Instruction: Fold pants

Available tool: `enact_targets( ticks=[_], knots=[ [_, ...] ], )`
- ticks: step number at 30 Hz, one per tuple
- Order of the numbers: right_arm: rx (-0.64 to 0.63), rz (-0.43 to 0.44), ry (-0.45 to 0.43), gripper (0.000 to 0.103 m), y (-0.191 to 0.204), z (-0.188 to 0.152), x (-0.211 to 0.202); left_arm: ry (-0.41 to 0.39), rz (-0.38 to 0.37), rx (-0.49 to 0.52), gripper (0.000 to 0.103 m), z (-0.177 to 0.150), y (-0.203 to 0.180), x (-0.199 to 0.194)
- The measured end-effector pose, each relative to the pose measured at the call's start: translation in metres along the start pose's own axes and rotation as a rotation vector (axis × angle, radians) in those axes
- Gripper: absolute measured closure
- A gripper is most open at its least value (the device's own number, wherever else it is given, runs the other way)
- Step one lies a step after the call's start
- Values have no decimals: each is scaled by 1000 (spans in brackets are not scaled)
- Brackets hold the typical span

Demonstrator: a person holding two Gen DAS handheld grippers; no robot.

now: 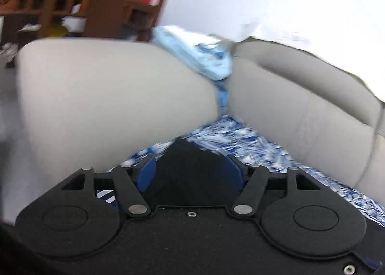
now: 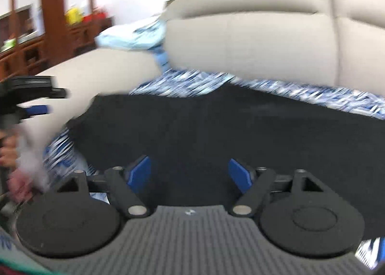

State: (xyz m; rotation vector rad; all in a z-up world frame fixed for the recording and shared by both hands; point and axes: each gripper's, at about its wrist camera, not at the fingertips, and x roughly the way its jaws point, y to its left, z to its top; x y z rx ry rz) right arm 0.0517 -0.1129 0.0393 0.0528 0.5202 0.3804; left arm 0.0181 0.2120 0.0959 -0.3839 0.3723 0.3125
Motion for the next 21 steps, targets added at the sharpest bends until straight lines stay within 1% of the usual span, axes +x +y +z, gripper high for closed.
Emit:
enact_targets(
  ticks=[2, 3, 4, 5, 6, 7, 8, 9, 11, 12, 13, 14, 15, 16, 18, 21],
  knots=[
    [3, -48, -30, 19, -5, 10, 15, 46, -93, 35, 42, 5, -18, 17],
    [13, -73, -39, 22, -9, 14, 21, 65, -126, 34, 45, 5, -26, 30],
    [27, -92, -40, 30, -12, 19, 32, 90, -137, 40, 58, 4, -35, 45],
    [41, -109, -35, 37, -13, 24, 43, 112, -127, 53, 72, 2, -44, 61],
    [50, -128, -27, 50, -14, 28, 53, 131, -107, 82, 76, -1, -52, 77],
    [51, -146, -17, 61, -14, 30, 62, 144, -78, 108, 78, -6, -59, 92],
    [50, -158, -6, 66, -15, 30, 71, 153, -43, 137, 78, -11, -63, 106],
    [46, -156, 4, 68, -15, 30, 78, 169, 3, 175, 78, -18, -67, 122],
    [27, -134, 25, 68, -15, 30, 94, 199, 72, 221, 76, -33, -71, 144],
    [7, -136, 46, 68, -16, 29, 101, 170, 79, 228, 76, -40, -69, 147],
    [-7, -147, 70, 59, -18, 28, 108, 126, 91, 251, 71, -47, -68, 147],
    [-22, -158, 68, 60, -23, 27, 112, 107, 116, 304, 68, -52, -71, 148],
    [-41, -171, 59, 62, -28, 28, 114, 90, 126, 335, 68, -57, -73, 149],
    [-55, -192, 65, 62, -36, 31, 118, 84, 132, 348, 67, -59, -74, 149],
    [-46, -231, 78, 63, -58, 40, 123, 89, 138, 345, 67, -58, -75, 152],
    [-15, -348, 87, 62, -102, 51, 132, 93, 135, 313, 66, -54, -71, 158]
  ],
)
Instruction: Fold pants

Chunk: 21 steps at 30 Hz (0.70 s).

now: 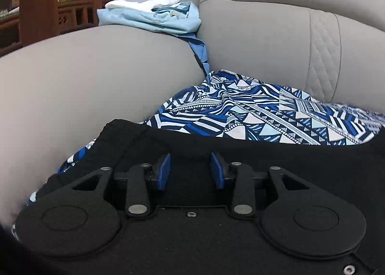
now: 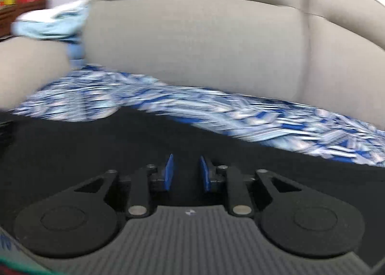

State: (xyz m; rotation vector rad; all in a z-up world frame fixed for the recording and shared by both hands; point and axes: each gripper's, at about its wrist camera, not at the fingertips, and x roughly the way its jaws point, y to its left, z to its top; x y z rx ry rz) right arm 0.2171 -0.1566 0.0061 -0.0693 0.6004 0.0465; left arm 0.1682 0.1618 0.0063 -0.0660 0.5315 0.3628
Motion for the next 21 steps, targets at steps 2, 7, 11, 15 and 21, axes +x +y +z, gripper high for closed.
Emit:
enact_targets(
  ticks=[2, 7, 11, 15, 21],
  knots=[
    [20, -87, 14, 47, -31, 2, 13, -5, 8, 7, 66, 1, -2, -1],
    [207, -185, -3, 52, -108, 8, 5, -14, 16, 16, 66, 1, -3, -2],
    [224, 43, -99, 36, -125, -9, -44, -18, 23, 26, 65, 0, -5, -2],
    [45, 207, -47, 31, -106, -33, -60, -23, 45, 47, 62, -1, -9, -2],
    [16, 104, -12, 18, -130, -56, -47, -19, 79, 30, 46, 0, -6, -1]
  ],
)
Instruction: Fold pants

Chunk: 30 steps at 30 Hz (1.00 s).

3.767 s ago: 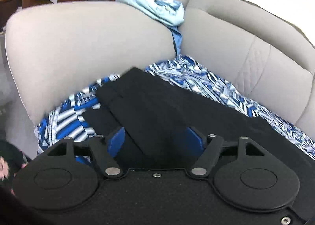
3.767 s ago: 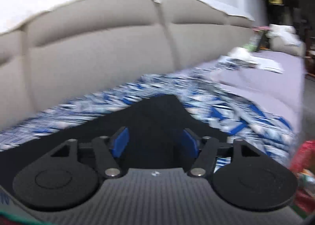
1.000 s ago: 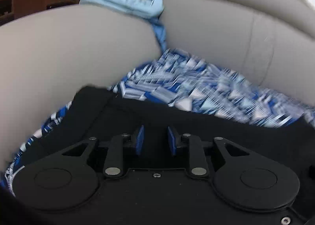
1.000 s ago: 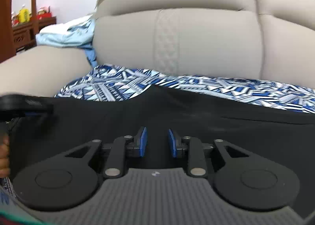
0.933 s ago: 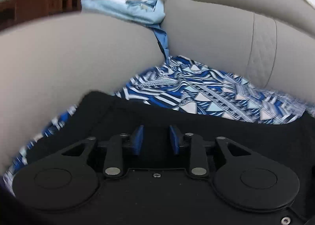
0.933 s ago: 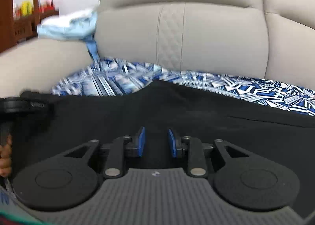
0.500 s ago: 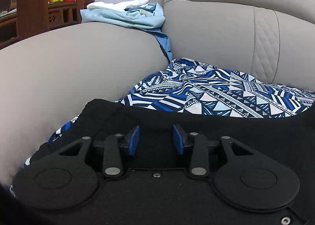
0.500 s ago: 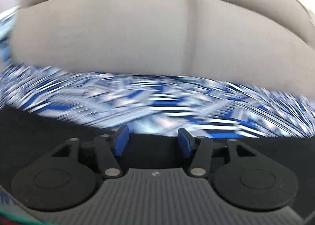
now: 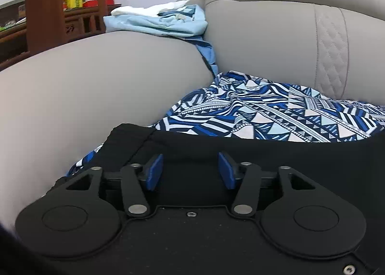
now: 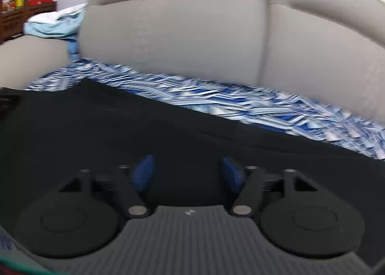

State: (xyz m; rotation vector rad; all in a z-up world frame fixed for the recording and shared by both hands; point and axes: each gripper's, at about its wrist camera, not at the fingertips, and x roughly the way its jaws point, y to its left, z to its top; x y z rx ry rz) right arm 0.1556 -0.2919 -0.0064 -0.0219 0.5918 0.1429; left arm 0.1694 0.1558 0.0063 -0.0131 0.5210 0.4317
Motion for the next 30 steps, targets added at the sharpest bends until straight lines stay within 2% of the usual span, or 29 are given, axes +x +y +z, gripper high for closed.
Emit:
enact_targets(
  ticks=[2, 3, 5, 6, 7, 8, 10, 11, 14, 16, 18, 22, 26, 28, 30],
  knots=[
    [85, -61, -20, 21, -33, 2, 4, 12, 2, -38, 37, 1, 6, 2],
    [74, -119, -23, 25, -43, 3, 6, 19, -9, -62, 37, 1, 10, 4],
    [33, -226, -7, 25, -65, 6, 13, 24, -18, -82, 36, 1, 14, 5],
    [61, -218, -7, 14, -81, 7, 14, 22, -15, -78, 36, 1, 13, 4],
    [131, -216, -1, 12, -103, 9, 15, 22, -8, -70, 35, 1, 12, 4],
    [180, -251, -4, 13, -118, 10, 14, 20, -2, -63, 35, 1, 10, 4],
    [254, -390, 10, 15, -152, 9, 14, 18, 11, -52, 34, 0, 8, 4],
    [314, -429, 10, 15, -172, 8, 12, 17, 14, -48, 33, 0, 7, 4],
    [482, -594, -18, 16, -224, -5, -12, 15, 24, -40, 33, 0, 5, 4],
    [550, -652, -71, 17, -243, -17, -38, 12, 29, -33, 32, 0, 4, 3],
    [608, -696, -132, 17, -257, -23, -66, 11, 31, -31, 32, 0, 3, 3],
    [751, -893, -164, 14, -272, -38, -119, 11, 33, -30, 32, 0, 4, 3],
    [901, -929, -100, 14, -280, -67, -150, 6, 44, -15, 31, -1, 3, 2],
    [933, -939, -31, 14, -282, -81, -148, 5, 46, -13, 31, -1, 3, 2],
    [952, -907, 8, 14, -282, -88, -142, 5, 49, -11, 31, -1, 2, 2]
  ],
)
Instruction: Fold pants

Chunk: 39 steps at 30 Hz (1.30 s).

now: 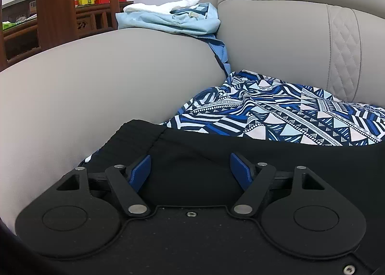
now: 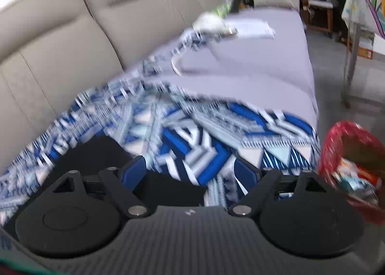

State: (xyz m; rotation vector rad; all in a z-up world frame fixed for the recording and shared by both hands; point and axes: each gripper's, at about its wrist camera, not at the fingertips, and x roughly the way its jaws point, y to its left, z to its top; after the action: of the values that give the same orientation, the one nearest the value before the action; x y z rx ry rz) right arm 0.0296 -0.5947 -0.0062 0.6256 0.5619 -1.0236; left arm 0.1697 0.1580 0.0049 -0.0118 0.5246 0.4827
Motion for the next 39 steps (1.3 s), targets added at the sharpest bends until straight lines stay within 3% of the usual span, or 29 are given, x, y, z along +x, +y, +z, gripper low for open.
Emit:
enact_targets(
  ticks=[2, 3, 5, 6, 7, 8, 11, 14, 17, 19, 20, 21, 23, 25, 27, 31, 36, 38, 39],
  knots=[
    [11, 72, 46, 15, 2, -7, 3, -1, 4, 4, 30, 0, 0, 0],
    [-6, 76, 35, 21, 9, -9, 2, -1, 5, 6, 30, 0, 0, 0],
    [-59, 61, 9, 47, 18, -11, -3, -2, 5, 7, 30, 0, 1, 0],
    [-50, 66, -3, 79, 21, -11, -3, -2, 5, 7, 30, 0, 1, 0],
    [-26, 92, -12, 91, 21, -10, -4, -2, 5, 8, 30, 0, 0, 0],
    [-14, 114, -38, 94, 24, -9, -10, -2, 5, 8, 30, 0, 0, 0],
    [-117, 222, -155, 96, 54, -14, -35, -4, 6, 10, 30, 0, 0, 0],
    [-317, 533, -199, 96, 92, -38, -73, -3, 4, 8, 30, 0, 0, 0],
    [-622, 895, -115, 95, 135, -87, -107, -3, 5, 10, 30, 0, 0, 1],
    [-840, 1089, -42, 91, 158, -122, -127, -4, 7, 12, 30, 0, 0, 0],
    [-928, 1137, -32, 89, 166, -138, -136, -4, 8, 13, 29, 0, 0, 0],
    [-984, 1155, -38, 67, 170, -150, -144, -4, 8, 12, 29, 0, 0, 0],
    [-1025, 1129, -81, 49, 173, -161, -152, -3, 7, 11, 29, 0, 0, 0],
    [-948, 1066, -115, 28, 170, -152, -149, -3, 4, 8, 29, 0, 1, 1],
    [-803, 958, -131, 23, 160, -129, -133, -2, 1, 4, 29, 0, 1, 1],
    [-511, 687, -121, 22, 129, -76, -80, -1, 0, 1, 29, 0, 2, 1],
    [-368, 295, -12, 22, 83, -27, -7, -2, 0, 2, 29, 0, 2, 1],
    [-352, 91, -58, 24, 66, -13, 7, -2, 0, 2, 29, 0, 2, 1],
    [-343, 46, -75, 24, 64, -5, 9, -2, 1, 3, 29, 0, 2, 1]
  ],
)
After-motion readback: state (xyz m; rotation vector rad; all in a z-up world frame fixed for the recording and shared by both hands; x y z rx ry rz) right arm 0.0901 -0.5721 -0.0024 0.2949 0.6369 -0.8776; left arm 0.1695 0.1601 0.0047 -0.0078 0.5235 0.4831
